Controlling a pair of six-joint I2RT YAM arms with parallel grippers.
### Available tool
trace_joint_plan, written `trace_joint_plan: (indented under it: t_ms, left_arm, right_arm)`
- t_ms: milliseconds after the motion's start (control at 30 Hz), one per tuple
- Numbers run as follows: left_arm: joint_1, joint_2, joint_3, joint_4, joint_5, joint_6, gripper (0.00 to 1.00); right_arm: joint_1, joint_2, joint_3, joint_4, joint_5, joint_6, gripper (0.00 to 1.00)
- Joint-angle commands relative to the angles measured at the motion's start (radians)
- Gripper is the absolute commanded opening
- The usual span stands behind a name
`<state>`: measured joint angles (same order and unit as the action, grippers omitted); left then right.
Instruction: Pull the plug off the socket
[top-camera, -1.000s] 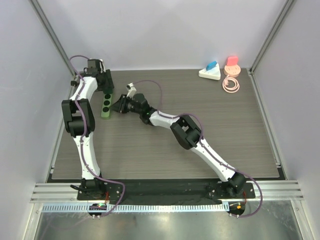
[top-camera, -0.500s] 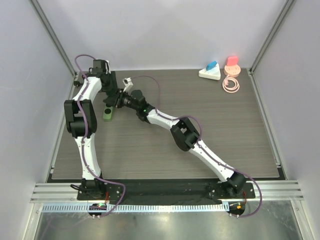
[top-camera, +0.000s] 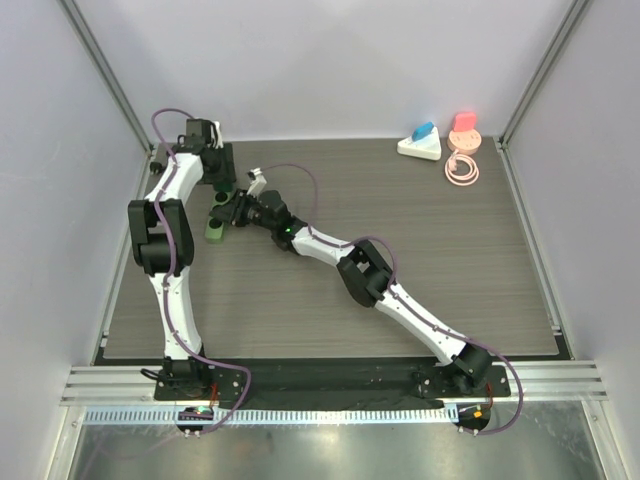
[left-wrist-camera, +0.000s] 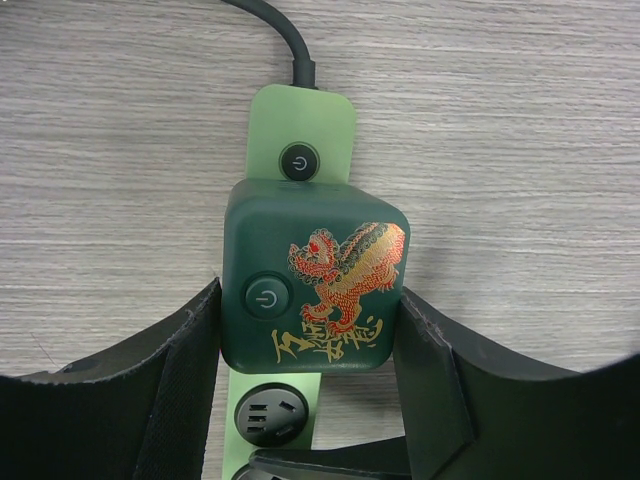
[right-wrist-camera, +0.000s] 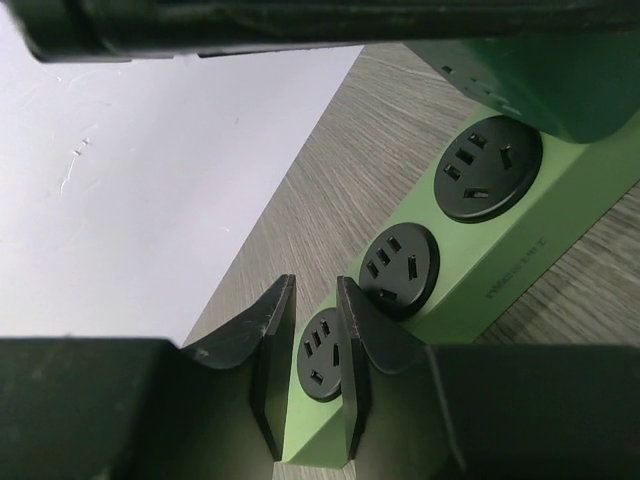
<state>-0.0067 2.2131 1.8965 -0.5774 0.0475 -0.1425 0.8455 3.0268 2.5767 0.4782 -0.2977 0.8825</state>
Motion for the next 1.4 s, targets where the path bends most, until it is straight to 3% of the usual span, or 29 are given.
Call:
trace_joint_plan:
  t_ms: [0,133,200,300,467,567,667,733,833,1000,1200,1367]
  left_arm:
    - [-0.035,-0.036,0.032,-0.122,0.115,-0.019,0.00]
    - [-0.041,-0.013,0.056,-0.133,0.120,-0.045,0.00]
    - [-0.041,0.005,0.061,-0.136,0.135,-0.052,0.00]
    - [-0.041,0.019,0.070,-0.144,0.144,-0.068,0.00]
    - [-0.042,0.023,0.098,-0.174,0.138,-0.100,0.00]
    - [-0.039,0.025,0.108,-0.190,0.117,-0.111,0.00]
    - [-0.026,0.077,0.195,-0.280,0.109,-0.141,0.00]
    - [-0.013,0.146,0.324,-0.385,0.132,-0.164,0.00]
    - [-0.013,0.197,0.427,-0.446,0.132,-0.180,0.00]
    - [-0.006,0.186,0.420,-0.418,0.173,-0.230,0.00]
    - [-0.001,0.079,0.276,-0.247,0.267,-0.273,0.00]
    - [-0.016,0.059,0.327,-0.332,0.024,-0.305,0.00]
  right_arm:
    - [0.013,0.030,-0.016,-0.082,0.034,-0.028,0.29]
    - [0.010,0.023,-0.046,-0.115,0.034,-0.036,0.29]
    - [0.006,0.014,-0.035,-0.214,0.087,-0.051,0.28]
    - [-0.016,0.027,-0.024,-0.262,0.100,0.025,0.28]
    - [-0.033,0.037,0.008,-0.318,0.077,0.029,0.25]
    - [-0.034,0.009,-0.058,-0.284,0.072,0.071,0.25]
    - [-0.042,0.026,-0.032,-0.320,0.062,0.140,0.19]
    - [-0.049,0.030,-0.015,-0.339,0.062,0.212,0.10]
    - [-0.056,0.029,-0.020,-0.371,0.068,0.304,0.06]
    - [-0.057,0.053,-0.003,-0.368,0.046,0.398,0.06]
    - [-0.059,0.053,-0.013,-0.352,0.039,0.432,0.08]
    - [-0.060,0.052,-0.018,-0.348,0.048,0.444,0.12]
